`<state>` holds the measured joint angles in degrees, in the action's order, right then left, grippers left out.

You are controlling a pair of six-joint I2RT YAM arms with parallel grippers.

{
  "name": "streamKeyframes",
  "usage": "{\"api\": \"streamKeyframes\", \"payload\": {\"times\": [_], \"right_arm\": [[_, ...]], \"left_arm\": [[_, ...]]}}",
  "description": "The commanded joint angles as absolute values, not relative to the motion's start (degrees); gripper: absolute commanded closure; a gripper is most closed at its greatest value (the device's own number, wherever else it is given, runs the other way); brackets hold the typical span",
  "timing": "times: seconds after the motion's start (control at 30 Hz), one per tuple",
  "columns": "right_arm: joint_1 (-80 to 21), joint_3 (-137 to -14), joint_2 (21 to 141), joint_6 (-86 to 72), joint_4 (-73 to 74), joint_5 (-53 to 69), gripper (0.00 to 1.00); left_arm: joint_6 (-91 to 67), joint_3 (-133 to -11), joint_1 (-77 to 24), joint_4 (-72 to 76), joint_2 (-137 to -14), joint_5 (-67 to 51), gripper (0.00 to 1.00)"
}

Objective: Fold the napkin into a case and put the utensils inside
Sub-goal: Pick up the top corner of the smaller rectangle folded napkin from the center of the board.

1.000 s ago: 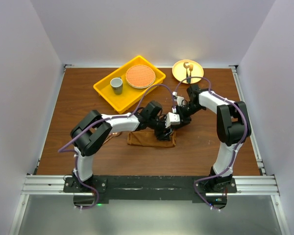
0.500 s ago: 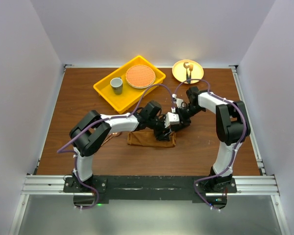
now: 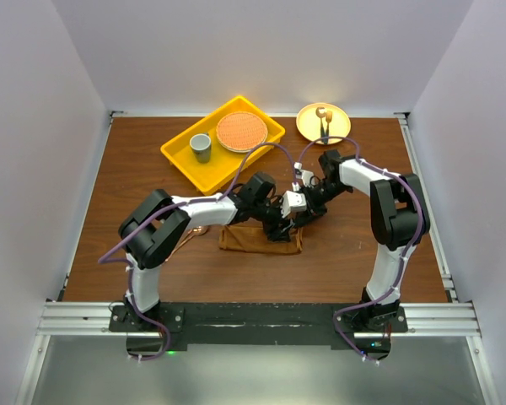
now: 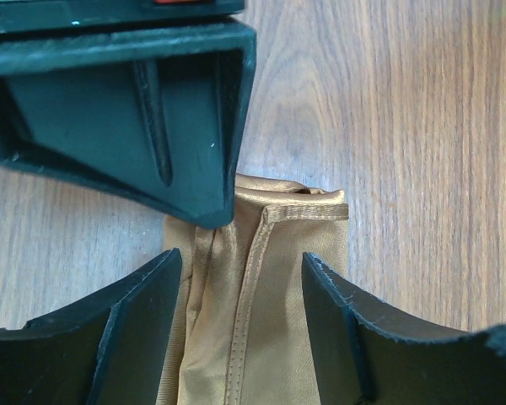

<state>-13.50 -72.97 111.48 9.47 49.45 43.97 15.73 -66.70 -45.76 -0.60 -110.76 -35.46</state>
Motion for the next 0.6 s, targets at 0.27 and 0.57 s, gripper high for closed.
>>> {"api": "streamKeyframes", "payload": {"times": [0.27,0.57], "right_arm": [[-13.8,-74.18,110.22,12.74,51.77,47.64,1.0],[-13.71,-74.18,109.42,14.68,52.91,50.27,1.0]], "left_arm": [[15.12,-66.71,-44.91,0.88,-109.77,-37.53,0.35],[15.21,-67.15,-45.0,1.05,-110.74,-39.02,0.37]]}}
